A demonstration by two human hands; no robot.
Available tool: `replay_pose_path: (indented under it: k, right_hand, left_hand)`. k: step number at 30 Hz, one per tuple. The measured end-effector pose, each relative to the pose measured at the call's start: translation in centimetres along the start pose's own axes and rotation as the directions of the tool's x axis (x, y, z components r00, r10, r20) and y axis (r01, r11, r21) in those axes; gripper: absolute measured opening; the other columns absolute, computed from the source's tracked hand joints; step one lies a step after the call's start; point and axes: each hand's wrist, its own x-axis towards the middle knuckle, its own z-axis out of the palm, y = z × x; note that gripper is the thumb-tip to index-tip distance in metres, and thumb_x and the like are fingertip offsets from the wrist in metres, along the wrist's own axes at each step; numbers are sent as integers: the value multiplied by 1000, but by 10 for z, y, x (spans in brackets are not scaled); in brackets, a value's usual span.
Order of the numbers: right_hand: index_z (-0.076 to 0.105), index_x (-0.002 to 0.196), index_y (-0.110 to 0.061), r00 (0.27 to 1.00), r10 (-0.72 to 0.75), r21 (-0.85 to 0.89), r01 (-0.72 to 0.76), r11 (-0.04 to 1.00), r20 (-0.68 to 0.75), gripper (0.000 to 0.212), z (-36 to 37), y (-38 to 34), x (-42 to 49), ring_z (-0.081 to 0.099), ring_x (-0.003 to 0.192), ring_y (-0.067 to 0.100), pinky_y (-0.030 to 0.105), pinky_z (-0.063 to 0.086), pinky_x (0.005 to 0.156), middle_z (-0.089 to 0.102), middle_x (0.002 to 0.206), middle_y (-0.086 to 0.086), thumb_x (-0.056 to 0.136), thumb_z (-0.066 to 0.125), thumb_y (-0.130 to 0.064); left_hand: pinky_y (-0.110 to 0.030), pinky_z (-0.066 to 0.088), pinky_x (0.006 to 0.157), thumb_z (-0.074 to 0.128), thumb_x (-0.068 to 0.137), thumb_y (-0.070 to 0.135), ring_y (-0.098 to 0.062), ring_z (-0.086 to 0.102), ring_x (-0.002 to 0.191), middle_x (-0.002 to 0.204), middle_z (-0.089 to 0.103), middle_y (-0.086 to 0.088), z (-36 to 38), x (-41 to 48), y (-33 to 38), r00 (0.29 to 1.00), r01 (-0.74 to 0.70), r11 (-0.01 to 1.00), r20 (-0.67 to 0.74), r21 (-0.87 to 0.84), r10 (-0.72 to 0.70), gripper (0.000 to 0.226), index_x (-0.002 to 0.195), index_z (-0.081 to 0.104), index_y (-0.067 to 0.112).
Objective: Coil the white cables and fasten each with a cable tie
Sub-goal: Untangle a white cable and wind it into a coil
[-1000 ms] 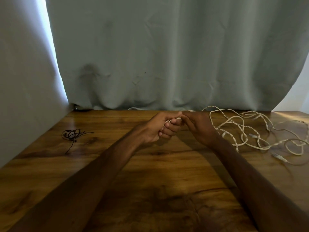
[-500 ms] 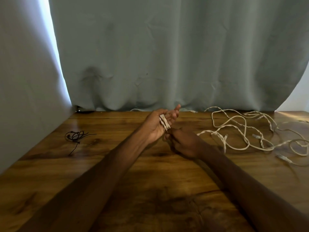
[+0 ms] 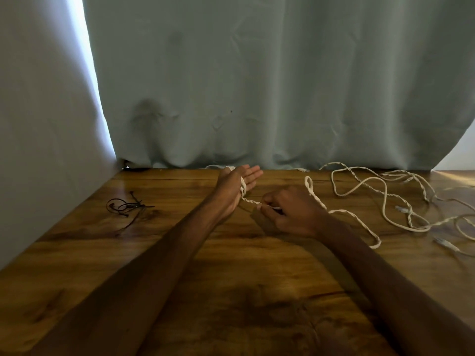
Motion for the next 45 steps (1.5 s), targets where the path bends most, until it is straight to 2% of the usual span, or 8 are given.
replay_pose_path:
  k: [7,13,17,23,30,35,42,45]
  right_hand:
    - [72,75,-24,977,1,23,4,1000,-214,26,-19,-3,-8,59,56,8,19,31,53,65,60,-11,90,53,-35]
    - [75,87,-26,960,6,106,24,994,-280,25,-16,4,-5,53,55,5,24,35,56,65,64,-9,98,54,-34]
    - [72,85,-21,916,25,143,35,989,-400,29,-22,13,-6,54,58,8,28,39,57,62,66,-9,103,51,-31]
    - [72,92,-19,878,68,149,3,989,-474,31,-20,26,-6,63,64,10,37,48,62,70,75,-6,104,50,-37]
    - [62,67,-14,933,203,390,-75,918,-297,46,-18,48,-11,54,52,16,34,41,54,58,56,-2,102,54,-43]
    - [55,62,-12,944,311,654,-167,737,-109,57,-9,29,-12,47,47,9,23,39,53,52,52,3,111,38,-36]
    - [52,81,-13,848,345,810,-506,297,403,35,4,24,-12,32,42,9,23,23,41,37,54,-2,111,36,-20]
    - [56,78,-14,865,268,811,-495,312,424,35,7,13,-9,36,44,10,21,30,41,42,55,-1,109,44,-24]
  left_hand:
    - [-29,46,103,39,106,7,-26,62,126,135,64,-18,-8,9,-13,979,-168,910,-42,380,198,35,140,46,-1]
    - [-36,59,88,40,105,14,-25,74,100,107,76,-9,-10,-5,-19,984,-177,833,118,524,134,27,120,61,6]
    - [-30,42,50,44,108,29,-15,47,47,56,51,2,1,-17,-16,966,-108,855,259,507,-31,34,90,62,8]
    - [-11,19,36,18,100,71,-3,21,31,42,27,10,27,-27,-10,837,272,844,319,463,-445,69,68,44,16]
    - [-15,15,34,39,104,57,-1,17,35,47,25,13,23,-30,5,687,278,861,539,425,-488,50,68,33,24]
    - [-17,18,34,37,107,34,-3,14,38,51,19,12,27,-29,9,660,395,913,658,106,-362,40,69,38,22]
    - [-18,35,36,44,93,9,-4,37,34,48,40,9,20,-16,20,898,357,804,412,-475,-156,21,75,53,14]
    - [-17,39,39,34,103,7,-4,42,38,52,46,7,18,-15,18,954,261,832,260,-490,-147,30,78,51,13]
